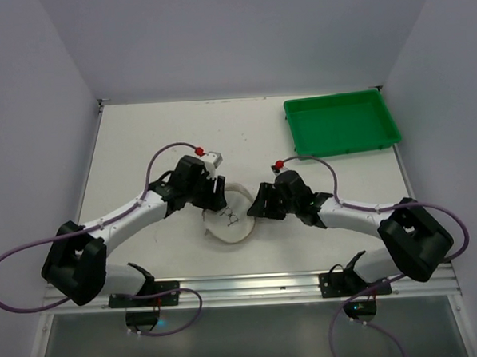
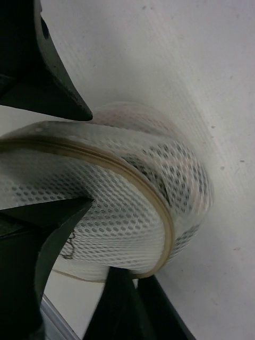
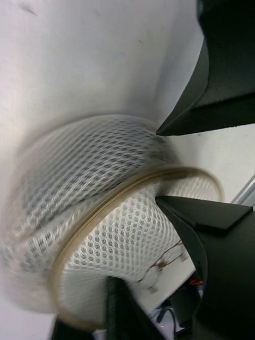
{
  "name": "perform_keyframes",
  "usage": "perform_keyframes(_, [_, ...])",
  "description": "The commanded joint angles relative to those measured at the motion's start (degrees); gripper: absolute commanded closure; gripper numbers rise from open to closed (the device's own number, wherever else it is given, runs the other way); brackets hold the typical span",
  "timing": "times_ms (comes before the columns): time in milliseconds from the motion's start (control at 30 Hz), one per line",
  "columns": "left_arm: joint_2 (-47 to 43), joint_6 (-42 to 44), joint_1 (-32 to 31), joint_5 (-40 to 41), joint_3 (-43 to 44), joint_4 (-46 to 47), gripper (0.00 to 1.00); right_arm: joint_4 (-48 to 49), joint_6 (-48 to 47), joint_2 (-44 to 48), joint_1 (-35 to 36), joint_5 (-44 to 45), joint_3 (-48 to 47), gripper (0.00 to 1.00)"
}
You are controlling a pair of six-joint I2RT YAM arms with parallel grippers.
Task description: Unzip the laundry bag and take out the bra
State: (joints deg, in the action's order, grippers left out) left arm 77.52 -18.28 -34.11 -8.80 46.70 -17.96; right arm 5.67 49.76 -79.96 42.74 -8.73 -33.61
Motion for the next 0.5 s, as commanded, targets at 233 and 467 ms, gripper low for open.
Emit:
perform_keyframes(233, [-6.84,-24.50,-1.66,-13.79,-10.83,15.56,0.38,-7.84,-17.75,-10.20,-7.76,-4.01,-23.77,0.67])
perform_keyframes(467, [-14.14,-29.18,-2.28,-4.13,-12.68,12.44,0.11,-13.49,-24.09,-6.27,-8.20,-0.33,-28.64,0.49])
